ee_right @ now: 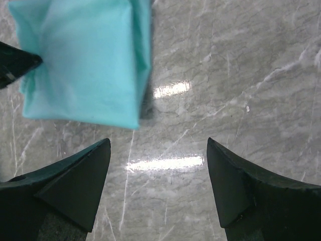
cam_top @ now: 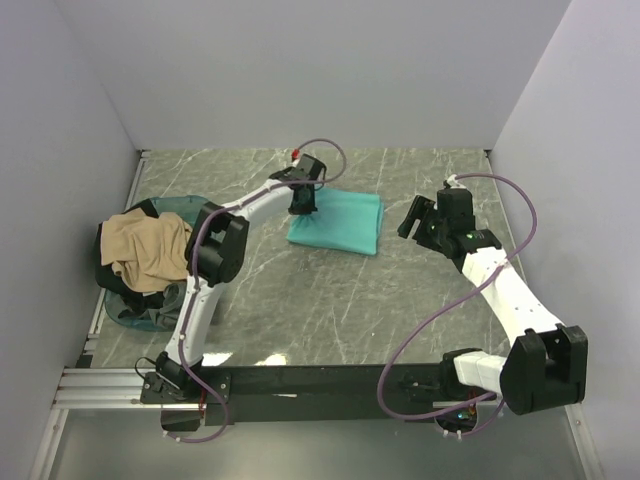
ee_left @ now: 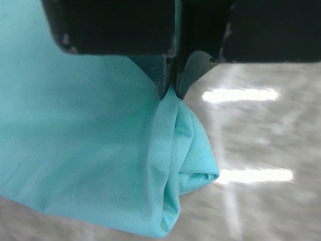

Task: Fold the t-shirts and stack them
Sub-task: Neatly place the folded tshirt to the corner

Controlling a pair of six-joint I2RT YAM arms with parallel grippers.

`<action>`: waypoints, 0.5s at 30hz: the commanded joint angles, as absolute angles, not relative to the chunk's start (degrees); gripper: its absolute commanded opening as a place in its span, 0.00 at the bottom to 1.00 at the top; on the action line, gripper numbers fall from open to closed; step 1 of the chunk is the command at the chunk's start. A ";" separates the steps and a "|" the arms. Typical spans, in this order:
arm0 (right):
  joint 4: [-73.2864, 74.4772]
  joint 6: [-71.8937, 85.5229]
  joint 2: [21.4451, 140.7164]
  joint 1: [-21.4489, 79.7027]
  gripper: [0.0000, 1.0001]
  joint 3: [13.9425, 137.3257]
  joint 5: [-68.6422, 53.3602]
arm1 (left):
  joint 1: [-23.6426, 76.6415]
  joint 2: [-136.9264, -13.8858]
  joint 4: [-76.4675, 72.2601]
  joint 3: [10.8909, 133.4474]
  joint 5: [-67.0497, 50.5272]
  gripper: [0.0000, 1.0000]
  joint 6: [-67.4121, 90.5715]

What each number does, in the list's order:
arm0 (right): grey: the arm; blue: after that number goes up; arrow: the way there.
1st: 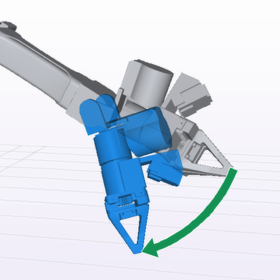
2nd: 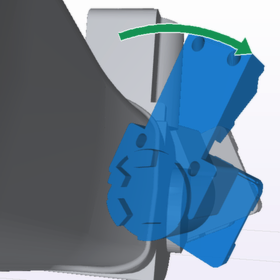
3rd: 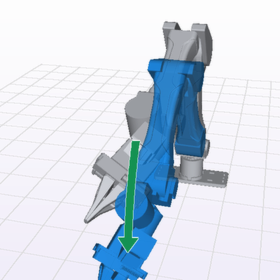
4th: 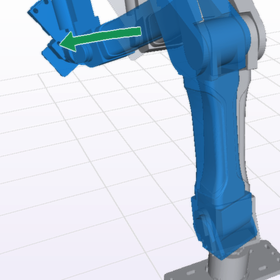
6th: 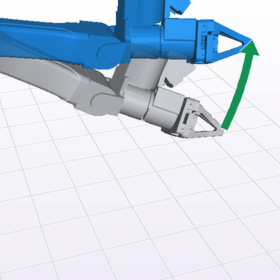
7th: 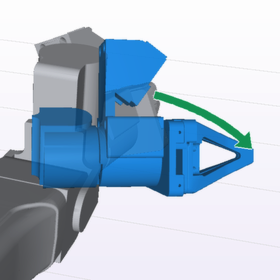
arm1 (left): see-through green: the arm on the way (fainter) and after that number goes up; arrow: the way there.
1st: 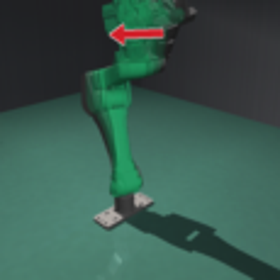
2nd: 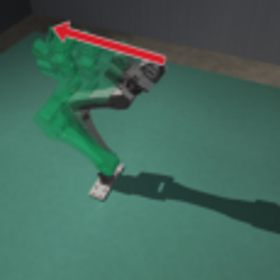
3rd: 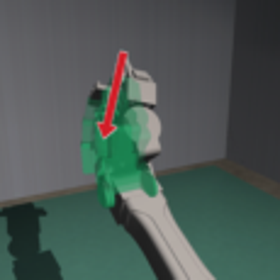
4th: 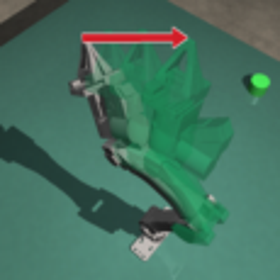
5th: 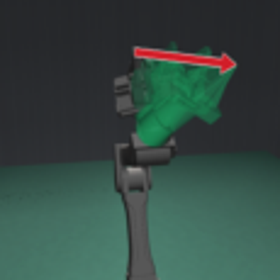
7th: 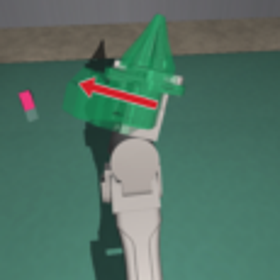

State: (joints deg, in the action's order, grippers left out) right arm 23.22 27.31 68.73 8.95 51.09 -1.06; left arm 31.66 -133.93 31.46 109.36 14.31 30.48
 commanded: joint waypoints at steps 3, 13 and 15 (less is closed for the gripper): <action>21.80 26.28 69.78 8.09 0.84 51.15 -0.35 | 23.39 -133.24 36.21 111.18 21.26 0.01 23.92; 21.71 26.19 72.59 7.38 0.84 52.12 -0.35 | 9.51 -136.14 36.82 121.27 15.57 0.01 11.18; 21.71 26.10 73.38 7.29 0.84 52.38 -0.18 | 7.66 -138.41 38.22 124.17 14.86 0.01 9.94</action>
